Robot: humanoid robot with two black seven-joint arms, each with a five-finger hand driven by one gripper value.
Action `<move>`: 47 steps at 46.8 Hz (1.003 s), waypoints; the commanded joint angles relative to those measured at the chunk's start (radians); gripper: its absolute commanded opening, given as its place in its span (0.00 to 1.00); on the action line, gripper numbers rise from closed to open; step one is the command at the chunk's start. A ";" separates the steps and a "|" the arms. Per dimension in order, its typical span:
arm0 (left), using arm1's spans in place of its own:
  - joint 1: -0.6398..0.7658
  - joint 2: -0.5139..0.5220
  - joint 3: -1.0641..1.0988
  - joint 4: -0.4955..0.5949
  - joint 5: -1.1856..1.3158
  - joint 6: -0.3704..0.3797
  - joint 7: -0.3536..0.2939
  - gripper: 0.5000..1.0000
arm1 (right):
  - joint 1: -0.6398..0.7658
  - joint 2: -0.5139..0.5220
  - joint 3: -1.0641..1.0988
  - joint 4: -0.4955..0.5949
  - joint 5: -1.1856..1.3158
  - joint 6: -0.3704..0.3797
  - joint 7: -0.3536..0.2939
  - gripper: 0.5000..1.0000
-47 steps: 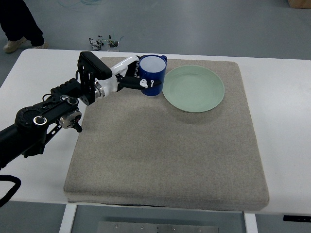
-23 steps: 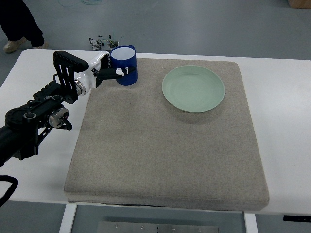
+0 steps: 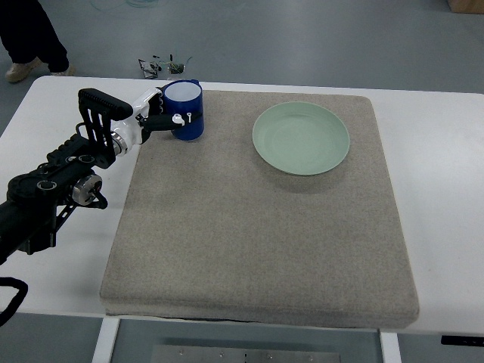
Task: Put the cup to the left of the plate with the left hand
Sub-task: 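Lower the blue mug onto the pad beside the green plate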
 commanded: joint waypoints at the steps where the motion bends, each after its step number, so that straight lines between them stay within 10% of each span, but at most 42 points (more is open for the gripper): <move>1: 0.005 0.000 0.000 0.002 0.001 0.000 -0.001 0.28 | 0.000 0.000 0.000 0.000 0.000 0.000 0.000 0.87; 31: 0.014 0.002 0.063 -0.003 0.006 0.001 -0.020 0.41 | 0.000 0.000 0.000 0.000 0.000 0.000 0.000 0.87; 47: 0.015 0.002 0.061 -0.006 -0.002 0.003 -0.021 0.68 | 0.000 0.000 0.000 0.001 0.000 0.000 0.000 0.87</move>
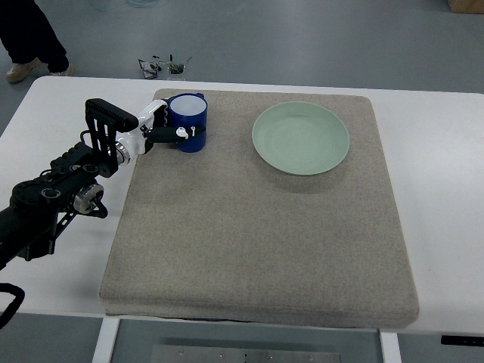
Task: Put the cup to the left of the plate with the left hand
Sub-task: 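Lower the blue mug onto the pad beside the green plate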
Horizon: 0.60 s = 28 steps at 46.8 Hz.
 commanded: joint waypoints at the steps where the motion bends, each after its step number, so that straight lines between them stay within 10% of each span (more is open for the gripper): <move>1: 0.001 0.000 -0.001 -0.003 0.000 0.000 -0.002 0.68 | -0.001 0.000 0.000 0.001 0.000 0.000 0.000 0.87; 28: 0.008 0.008 -0.003 -0.004 -0.008 -0.002 -0.046 0.84 | -0.001 0.000 0.000 0.000 0.000 0.000 0.000 0.87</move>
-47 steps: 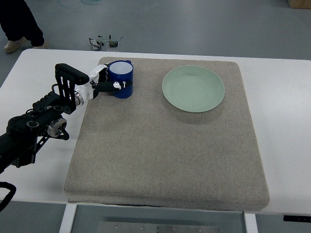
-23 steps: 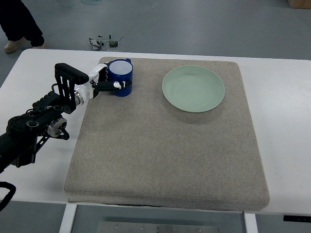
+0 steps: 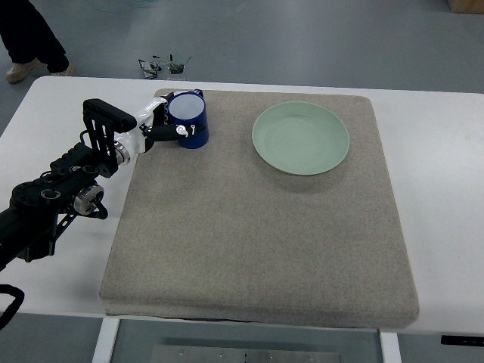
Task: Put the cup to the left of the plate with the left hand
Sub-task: 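Lower the blue mug onto the pad beside the green plate, then open the left hand fingers and pull back from the mug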
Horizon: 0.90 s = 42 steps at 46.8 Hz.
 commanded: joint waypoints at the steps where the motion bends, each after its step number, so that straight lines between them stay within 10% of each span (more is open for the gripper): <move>1: 0.002 0.004 0.000 0.000 -0.001 0.000 -0.004 0.84 | 0.000 0.000 0.000 0.001 0.000 0.000 0.000 0.87; 42: 0.083 0.093 -0.014 -0.113 -0.004 -0.003 -0.004 1.00 | 0.000 0.000 0.000 0.000 0.000 0.000 0.000 0.87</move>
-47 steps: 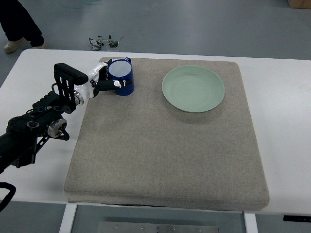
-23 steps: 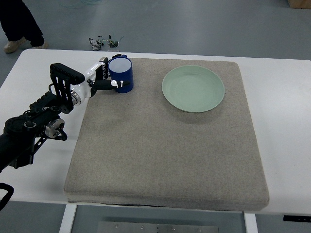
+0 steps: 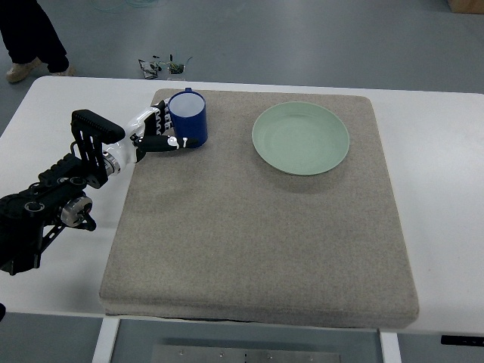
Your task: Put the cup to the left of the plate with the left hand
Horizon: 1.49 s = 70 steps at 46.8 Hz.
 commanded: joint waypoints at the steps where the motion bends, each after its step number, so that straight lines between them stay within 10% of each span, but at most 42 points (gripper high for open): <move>1: 0.007 0.014 -0.003 -0.004 -0.001 0.000 0.000 1.00 | 0.000 0.000 0.000 0.000 0.000 0.000 0.000 0.87; 51: -0.022 0.111 -0.171 -0.090 -0.138 -0.009 0.002 0.99 | 0.000 0.000 0.000 0.000 0.000 0.000 0.000 0.87; 70: -0.162 0.005 -0.171 0.088 -0.409 0.006 0.060 0.99 | 0.000 0.000 0.000 0.000 0.000 0.000 0.000 0.87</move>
